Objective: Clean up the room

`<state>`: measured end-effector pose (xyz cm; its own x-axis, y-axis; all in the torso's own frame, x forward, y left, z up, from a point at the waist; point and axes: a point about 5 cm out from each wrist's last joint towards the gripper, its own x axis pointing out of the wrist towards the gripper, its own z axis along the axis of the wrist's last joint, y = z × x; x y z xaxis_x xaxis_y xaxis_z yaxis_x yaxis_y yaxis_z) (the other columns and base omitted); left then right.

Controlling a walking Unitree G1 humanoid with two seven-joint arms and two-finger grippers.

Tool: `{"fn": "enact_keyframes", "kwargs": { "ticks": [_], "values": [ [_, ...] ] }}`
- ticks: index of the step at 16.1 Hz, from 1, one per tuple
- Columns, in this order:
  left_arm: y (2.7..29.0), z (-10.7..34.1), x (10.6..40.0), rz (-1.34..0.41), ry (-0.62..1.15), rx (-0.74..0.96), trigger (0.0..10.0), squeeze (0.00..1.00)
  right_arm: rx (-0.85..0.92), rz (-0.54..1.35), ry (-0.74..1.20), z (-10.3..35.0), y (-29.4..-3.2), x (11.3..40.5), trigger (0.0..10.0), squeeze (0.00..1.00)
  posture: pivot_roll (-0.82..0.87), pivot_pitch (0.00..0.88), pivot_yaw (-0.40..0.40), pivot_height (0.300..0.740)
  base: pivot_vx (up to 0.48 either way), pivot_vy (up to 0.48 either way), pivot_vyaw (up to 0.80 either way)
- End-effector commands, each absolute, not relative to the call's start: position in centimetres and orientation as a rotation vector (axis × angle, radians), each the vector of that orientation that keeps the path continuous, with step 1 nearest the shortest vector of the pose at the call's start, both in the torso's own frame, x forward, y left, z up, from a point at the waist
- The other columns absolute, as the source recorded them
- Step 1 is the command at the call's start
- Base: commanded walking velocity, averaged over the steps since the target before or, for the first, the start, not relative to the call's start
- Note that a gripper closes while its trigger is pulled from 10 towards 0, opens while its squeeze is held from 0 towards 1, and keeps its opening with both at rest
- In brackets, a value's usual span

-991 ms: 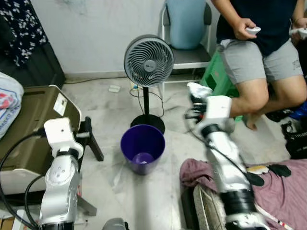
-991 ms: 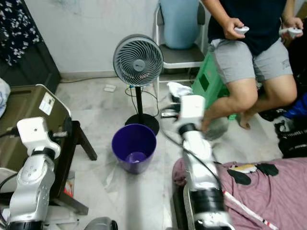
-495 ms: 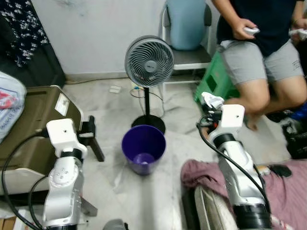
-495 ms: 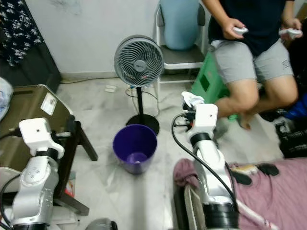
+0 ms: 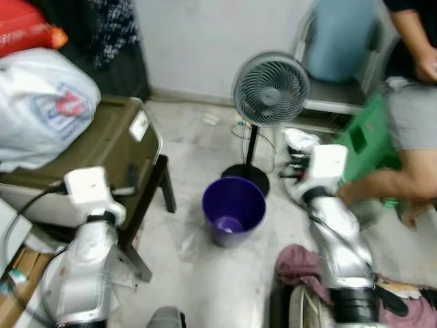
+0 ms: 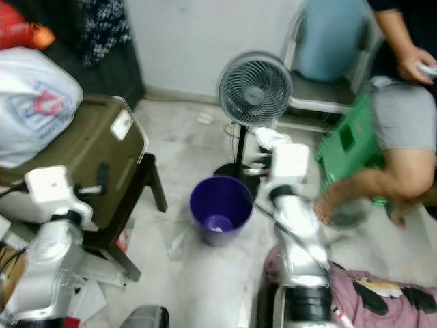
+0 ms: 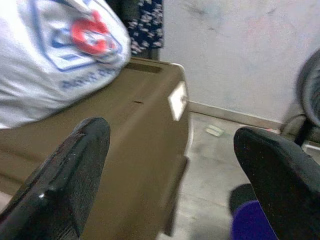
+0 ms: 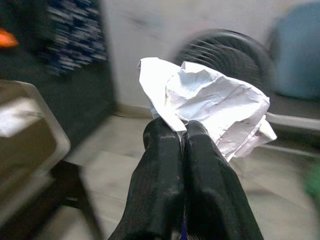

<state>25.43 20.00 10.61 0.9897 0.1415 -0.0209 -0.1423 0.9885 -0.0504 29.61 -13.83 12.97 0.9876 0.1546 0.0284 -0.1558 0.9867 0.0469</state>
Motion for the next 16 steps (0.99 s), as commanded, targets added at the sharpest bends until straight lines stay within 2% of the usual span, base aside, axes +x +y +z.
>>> {"fn": "enact_keyframes", "kwargs": {
  "ticks": [1,10,16],
  "values": [
    [19.2,10.9,25.6,0.099,0.004,-0.066,10.0,0.0,0.029,0.118,-0.024,13.1,-15.0,29.6,10.0,0.0,-0.06,0.009,-0.026,0.74,0.0,0.0,0.8],
    [18.3,11.4,25.8,0.03,-0.026,-0.084,10.0,0.0,0.04,0.126,-0.038,13.5,-14.5,30.0,10.0,0.0,-0.06,0.0,-0.031,0.74,0.0,0.0,0.06],
    [18.3,11.5,25.8,0.019,-0.033,-0.088,10.0,0.0,0.038,0.168,-0.049,13.7,-13.9,30.0,10.0,0.0,-0.05,0.0,-0.029,0.74,0.306,0.0,0.0]
  ]
}}
